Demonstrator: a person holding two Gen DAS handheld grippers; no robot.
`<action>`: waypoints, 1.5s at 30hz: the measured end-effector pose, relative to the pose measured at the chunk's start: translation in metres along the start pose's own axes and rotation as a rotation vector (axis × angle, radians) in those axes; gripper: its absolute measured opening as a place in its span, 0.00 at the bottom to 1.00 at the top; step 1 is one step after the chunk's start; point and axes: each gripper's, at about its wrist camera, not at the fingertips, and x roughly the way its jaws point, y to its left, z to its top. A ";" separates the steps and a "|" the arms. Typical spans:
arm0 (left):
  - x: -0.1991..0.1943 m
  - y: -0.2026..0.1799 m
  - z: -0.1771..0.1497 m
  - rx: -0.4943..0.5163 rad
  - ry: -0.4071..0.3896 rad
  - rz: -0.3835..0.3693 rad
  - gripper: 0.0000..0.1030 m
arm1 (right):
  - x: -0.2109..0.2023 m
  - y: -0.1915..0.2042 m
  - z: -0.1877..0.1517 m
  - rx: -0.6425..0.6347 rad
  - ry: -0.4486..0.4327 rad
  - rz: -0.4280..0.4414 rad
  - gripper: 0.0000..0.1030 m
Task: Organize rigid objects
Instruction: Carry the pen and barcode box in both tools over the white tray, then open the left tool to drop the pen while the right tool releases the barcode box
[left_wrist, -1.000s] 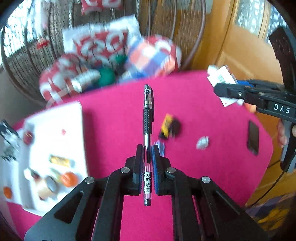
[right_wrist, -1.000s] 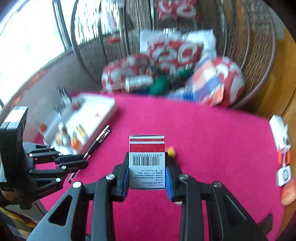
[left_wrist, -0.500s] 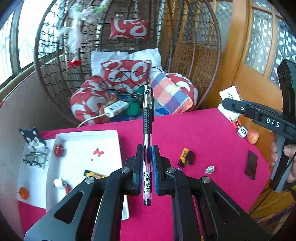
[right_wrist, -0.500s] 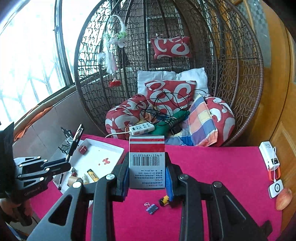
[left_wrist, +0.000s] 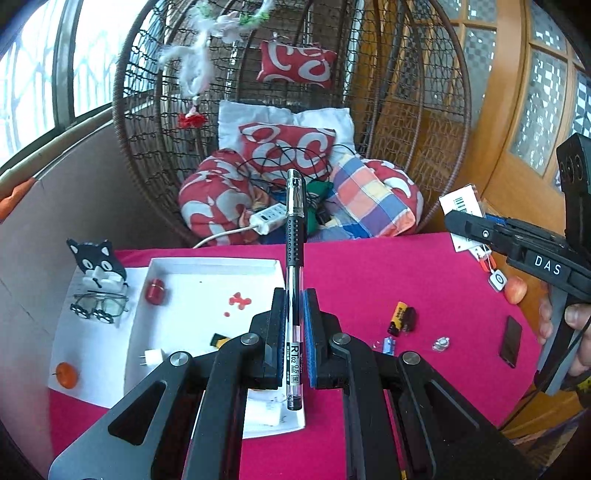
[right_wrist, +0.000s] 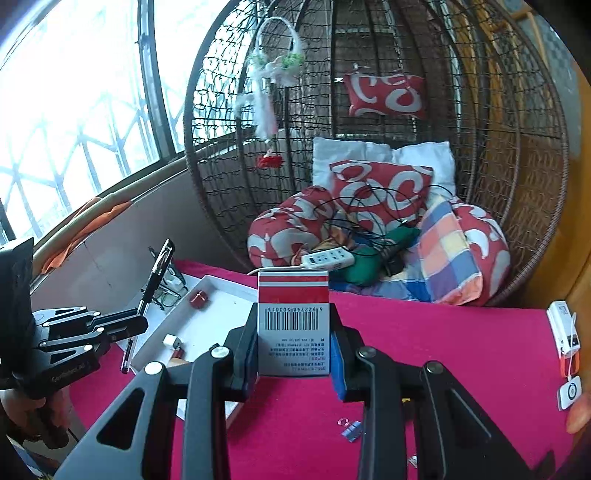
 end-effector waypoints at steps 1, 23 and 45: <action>0.000 0.003 0.000 -0.003 0.000 0.001 0.08 | 0.001 0.004 0.001 -0.003 0.001 0.002 0.30; 0.023 0.083 -0.018 -0.037 0.099 0.034 0.08 | 0.071 0.067 -0.008 -0.052 0.134 0.056 0.30; 0.131 0.145 -0.057 -0.088 0.425 0.053 0.08 | 0.229 0.093 -0.076 0.115 0.491 0.013 0.30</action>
